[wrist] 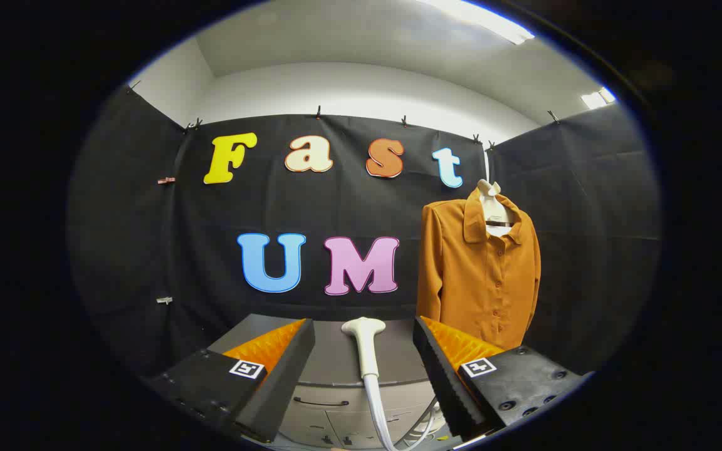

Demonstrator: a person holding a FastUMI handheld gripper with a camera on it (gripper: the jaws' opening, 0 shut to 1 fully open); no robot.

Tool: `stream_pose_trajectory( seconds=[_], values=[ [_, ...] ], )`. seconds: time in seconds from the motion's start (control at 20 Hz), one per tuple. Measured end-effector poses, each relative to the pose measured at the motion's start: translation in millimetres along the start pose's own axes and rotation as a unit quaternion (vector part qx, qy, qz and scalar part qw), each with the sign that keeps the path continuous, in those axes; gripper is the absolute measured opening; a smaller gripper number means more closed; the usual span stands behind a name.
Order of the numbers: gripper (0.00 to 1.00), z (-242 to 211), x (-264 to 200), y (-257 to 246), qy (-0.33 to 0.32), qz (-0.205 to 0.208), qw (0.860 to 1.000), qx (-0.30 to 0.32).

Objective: Iron the clothes twice with a garment steamer, once on the left side and once on the right side.

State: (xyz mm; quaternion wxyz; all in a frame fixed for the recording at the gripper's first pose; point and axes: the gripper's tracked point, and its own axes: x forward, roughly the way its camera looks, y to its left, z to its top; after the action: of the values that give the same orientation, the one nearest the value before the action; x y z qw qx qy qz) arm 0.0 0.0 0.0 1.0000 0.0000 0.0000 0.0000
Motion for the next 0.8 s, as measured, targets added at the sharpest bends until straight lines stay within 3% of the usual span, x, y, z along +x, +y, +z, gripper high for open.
stream_pose_trajectory(
  seconds=[0.8],
  values=[
    [0.98, -7.3, 4.1, 7.4, 0.032, -0.017, 0.999, -0.001]
  ],
)
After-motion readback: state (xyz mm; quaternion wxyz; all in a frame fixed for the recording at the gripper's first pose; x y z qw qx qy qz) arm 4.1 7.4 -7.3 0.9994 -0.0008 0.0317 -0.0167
